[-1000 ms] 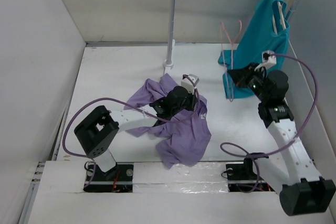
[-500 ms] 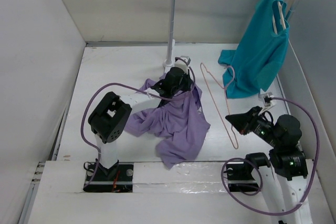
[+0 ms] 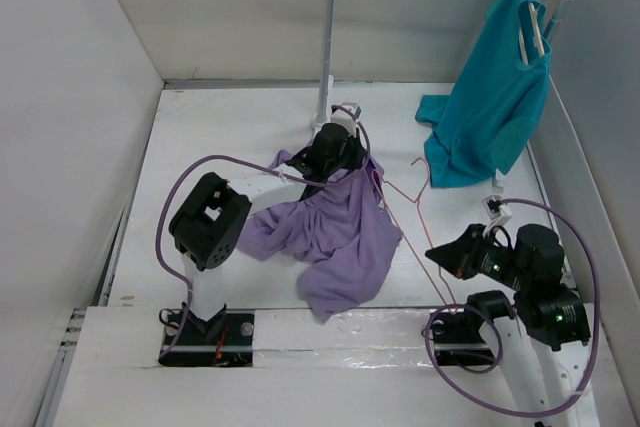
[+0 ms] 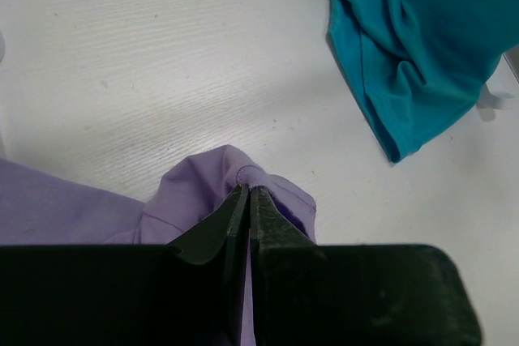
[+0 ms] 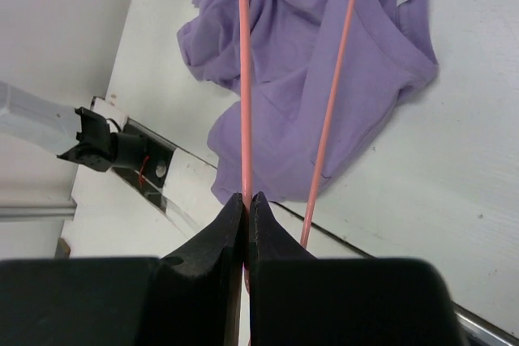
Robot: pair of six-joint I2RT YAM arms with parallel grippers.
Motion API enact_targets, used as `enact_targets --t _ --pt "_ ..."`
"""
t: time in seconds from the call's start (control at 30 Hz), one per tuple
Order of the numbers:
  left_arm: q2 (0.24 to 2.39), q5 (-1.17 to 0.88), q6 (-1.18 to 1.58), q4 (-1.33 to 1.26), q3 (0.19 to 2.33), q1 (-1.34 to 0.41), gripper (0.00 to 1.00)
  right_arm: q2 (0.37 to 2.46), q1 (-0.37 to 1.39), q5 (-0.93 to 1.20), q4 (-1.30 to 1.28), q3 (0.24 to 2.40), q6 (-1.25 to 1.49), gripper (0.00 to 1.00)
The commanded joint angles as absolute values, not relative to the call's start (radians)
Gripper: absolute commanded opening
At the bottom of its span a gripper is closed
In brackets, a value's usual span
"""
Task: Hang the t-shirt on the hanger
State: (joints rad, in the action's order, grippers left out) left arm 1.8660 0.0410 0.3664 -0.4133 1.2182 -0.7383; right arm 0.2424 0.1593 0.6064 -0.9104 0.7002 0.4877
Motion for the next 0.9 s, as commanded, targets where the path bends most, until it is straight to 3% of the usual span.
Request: enact_targets --t 0.0,0.47,0.63,0.87 --pt "1.798 0.005 0.383 -0.446 1.235 -0.735 0.00 0.224 0.169 0.635 -0.839 0.660 0.514 0.00" --pt "1.576 -0.117 0.462 -0.555 1.032 -0.779 0.00 0.351 0.178 0.690 -0.222 0.502 0.731 0.00" --pt "1.533 -0.097 0.451 -0.529 1.026 -0.779 0.00 0.388 0.187 0.781 -0.163 0.491 0.784 0.00" --pt "1.421 -0.161 0.502 -0.566 0.988 -0.779 0.00 0.497 0.250 0.733 -0.026 0.410 0.798 0.00"
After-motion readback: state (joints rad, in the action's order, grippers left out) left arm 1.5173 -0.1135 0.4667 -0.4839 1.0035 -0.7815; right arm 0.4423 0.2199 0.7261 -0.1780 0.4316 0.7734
